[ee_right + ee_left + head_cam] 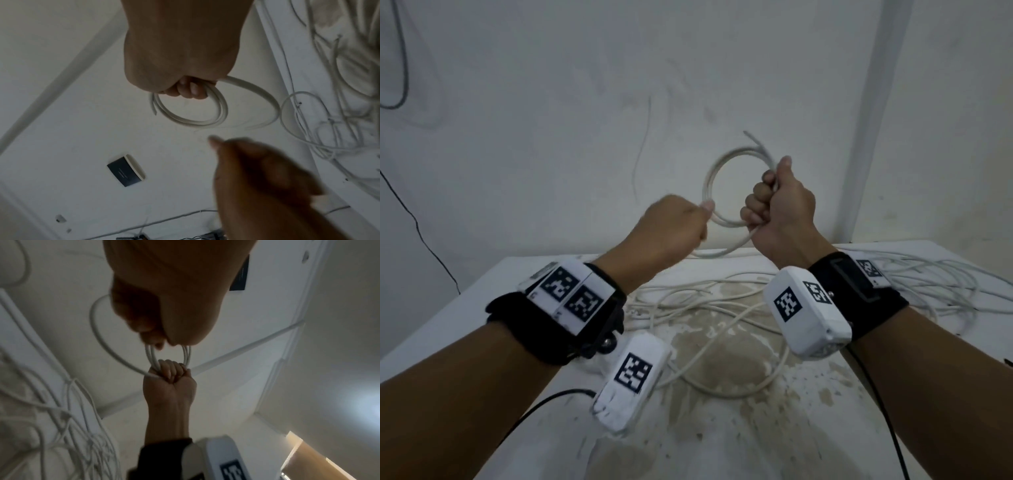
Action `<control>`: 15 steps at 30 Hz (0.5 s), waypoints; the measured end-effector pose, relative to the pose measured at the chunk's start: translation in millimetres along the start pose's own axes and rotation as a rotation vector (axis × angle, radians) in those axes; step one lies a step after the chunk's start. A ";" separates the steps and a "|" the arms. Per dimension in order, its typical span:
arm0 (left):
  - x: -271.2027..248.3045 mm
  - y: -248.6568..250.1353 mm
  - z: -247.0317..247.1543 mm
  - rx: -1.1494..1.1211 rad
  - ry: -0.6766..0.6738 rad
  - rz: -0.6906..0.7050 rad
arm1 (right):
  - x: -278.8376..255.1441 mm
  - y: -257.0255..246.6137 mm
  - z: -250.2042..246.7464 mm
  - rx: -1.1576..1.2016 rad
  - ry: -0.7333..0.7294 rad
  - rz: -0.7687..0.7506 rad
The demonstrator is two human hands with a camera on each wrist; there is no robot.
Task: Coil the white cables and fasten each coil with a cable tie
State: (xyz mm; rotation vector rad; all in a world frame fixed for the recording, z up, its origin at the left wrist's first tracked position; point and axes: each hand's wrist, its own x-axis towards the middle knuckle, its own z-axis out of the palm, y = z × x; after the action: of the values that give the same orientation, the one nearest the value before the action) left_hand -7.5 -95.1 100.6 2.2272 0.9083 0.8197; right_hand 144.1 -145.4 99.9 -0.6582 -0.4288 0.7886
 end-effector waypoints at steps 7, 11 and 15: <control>-7.3 -4.0 26.3 -0.643 0.018 -0.326 | -2.0 14.4 5.1 0.220 -0.016 0.035; 9.4 -10.9 21.0 -0.754 0.253 -0.243 | -8.1 29.8 1.7 0.193 -0.045 0.056; 12.4 -15.3 22.3 -0.751 0.313 -0.246 | -11.3 37.3 -5.4 0.151 -0.102 0.102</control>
State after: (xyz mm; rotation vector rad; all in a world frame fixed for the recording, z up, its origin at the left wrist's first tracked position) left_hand 9.7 -83.1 79.5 1.3378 0.8101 1.1722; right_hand 121.0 -136.5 69.3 -0.5034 -0.4263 0.9447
